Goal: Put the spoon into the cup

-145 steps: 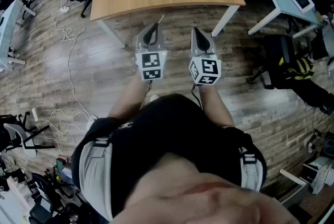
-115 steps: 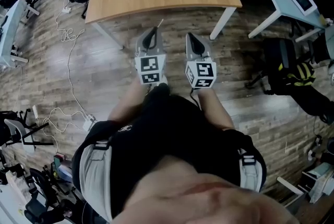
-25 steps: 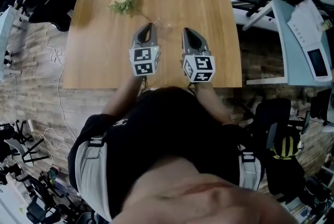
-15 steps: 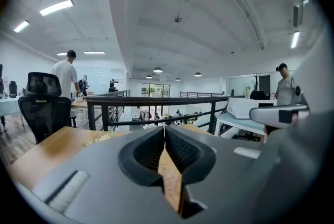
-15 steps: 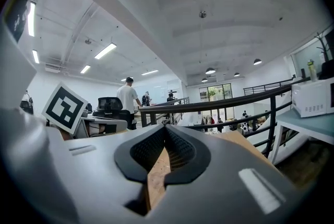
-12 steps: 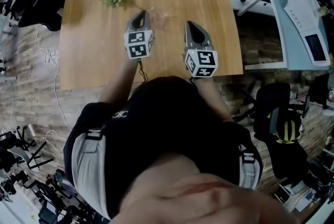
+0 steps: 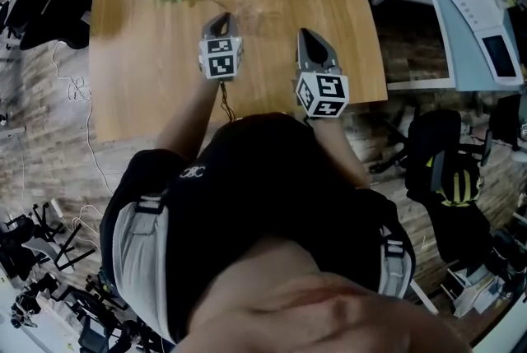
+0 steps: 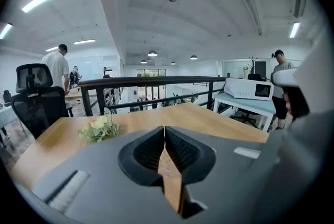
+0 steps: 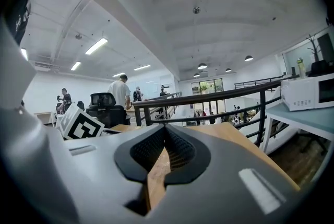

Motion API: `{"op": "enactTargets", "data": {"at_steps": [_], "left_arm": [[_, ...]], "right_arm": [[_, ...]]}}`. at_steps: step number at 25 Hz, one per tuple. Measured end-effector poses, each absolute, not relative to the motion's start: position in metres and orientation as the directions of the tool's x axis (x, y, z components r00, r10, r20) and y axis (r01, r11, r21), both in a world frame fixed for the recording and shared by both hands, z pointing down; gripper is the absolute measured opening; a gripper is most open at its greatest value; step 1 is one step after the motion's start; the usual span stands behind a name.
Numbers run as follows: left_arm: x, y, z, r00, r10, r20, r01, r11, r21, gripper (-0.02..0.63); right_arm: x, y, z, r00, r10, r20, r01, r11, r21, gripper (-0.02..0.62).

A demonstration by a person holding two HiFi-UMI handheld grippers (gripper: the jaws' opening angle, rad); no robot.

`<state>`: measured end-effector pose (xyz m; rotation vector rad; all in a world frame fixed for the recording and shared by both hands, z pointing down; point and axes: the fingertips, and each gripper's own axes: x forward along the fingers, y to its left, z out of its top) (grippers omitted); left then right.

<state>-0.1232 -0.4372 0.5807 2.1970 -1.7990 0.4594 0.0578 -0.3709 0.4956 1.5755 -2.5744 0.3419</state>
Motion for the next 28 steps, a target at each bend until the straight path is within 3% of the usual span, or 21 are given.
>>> {"op": "enactTargets", "data": {"at_steps": [20, 28], "left_arm": [[-0.129, -0.452, 0.652, 0.189, -0.818, 0.543, -0.967, -0.058, 0.248, 0.021], [-0.133, -0.452, 0.664, 0.162, -0.800, 0.578, -0.970, -0.020, 0.244, 0.021]], "right_arm": [[0.070, -0.378, 0.512, -0.433, -0.864, 0.259, -0.901, 0.403, -0.160, 0.000], [0.073, -0.381, 0.518, -0.439, -0.855, 0.277, -0.898, 0.411, -0.156, 0.000]]}}
